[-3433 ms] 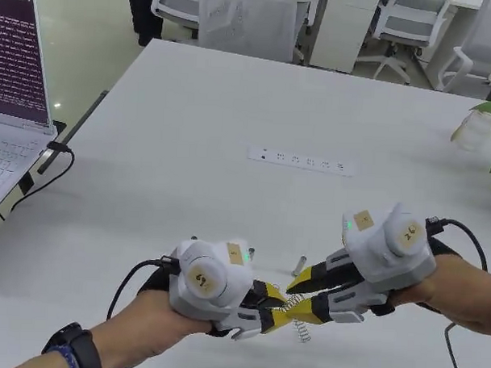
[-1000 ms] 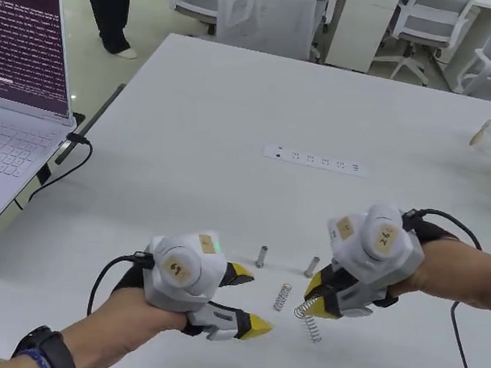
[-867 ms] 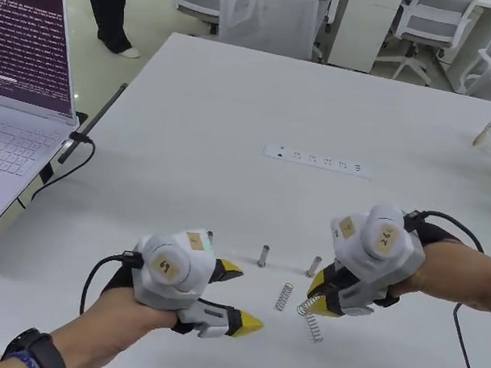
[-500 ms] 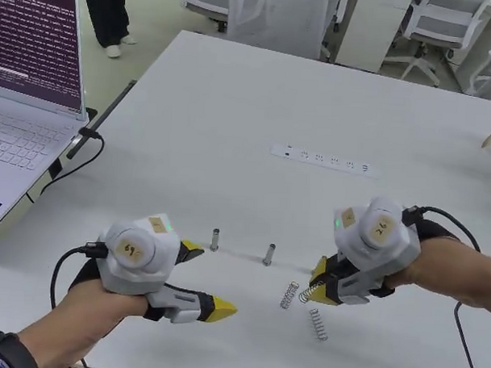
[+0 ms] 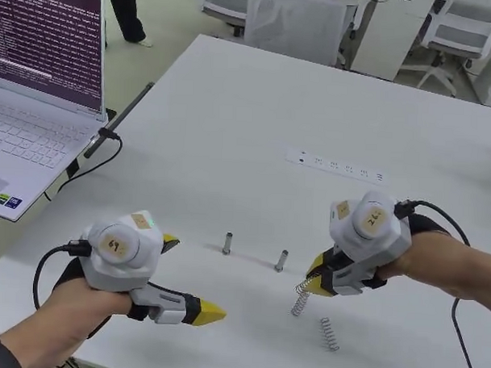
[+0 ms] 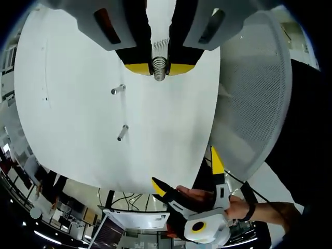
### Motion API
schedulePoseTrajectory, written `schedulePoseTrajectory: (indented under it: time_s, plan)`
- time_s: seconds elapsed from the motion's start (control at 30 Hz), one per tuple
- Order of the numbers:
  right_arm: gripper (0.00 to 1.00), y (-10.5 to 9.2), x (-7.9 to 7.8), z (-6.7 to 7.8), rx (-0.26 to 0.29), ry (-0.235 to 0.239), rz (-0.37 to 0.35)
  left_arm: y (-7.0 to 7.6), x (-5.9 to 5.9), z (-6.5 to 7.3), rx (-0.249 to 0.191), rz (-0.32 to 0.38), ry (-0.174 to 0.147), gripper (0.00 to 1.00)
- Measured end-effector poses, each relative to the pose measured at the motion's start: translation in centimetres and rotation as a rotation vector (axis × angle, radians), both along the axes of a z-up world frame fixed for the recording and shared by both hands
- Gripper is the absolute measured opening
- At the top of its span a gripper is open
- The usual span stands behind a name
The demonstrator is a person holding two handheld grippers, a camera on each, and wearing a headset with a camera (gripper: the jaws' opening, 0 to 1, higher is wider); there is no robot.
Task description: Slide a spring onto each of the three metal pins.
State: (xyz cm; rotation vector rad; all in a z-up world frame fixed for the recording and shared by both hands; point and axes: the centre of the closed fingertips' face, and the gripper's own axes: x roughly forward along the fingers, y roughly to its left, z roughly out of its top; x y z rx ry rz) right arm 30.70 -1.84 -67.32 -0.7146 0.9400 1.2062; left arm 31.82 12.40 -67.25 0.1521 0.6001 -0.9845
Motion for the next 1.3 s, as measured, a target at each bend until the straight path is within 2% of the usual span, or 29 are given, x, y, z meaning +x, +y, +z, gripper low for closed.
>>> schedulePoseTrajectory:
  time_s: [0.47,0.57,0.93,1.3]
  plan:
    - [0.08,2.2,2.8,-0.8,-0.009,-0.001,0.020,1.5,0.0,0.1,-0.002,0.037,-0.004,0.86]
    - [0.08,2.8,3.4,-1.0,-0.022,-0.006,0.046,1.8,0.1,0.1,-0.003,0.043,-0.004,0.86]
    - [0.08,4.8,5.9,-1.0,-0.035,-0.020,0.092,1.9,0.1,0.2,-0.008,0.051,-0.005,0.85]
    - [0.08,7.0,8.3,-1.0,-0.035,-0.032,0.123,1.4,0.0,0.2,-0.005,0.040,0.001,0.84]
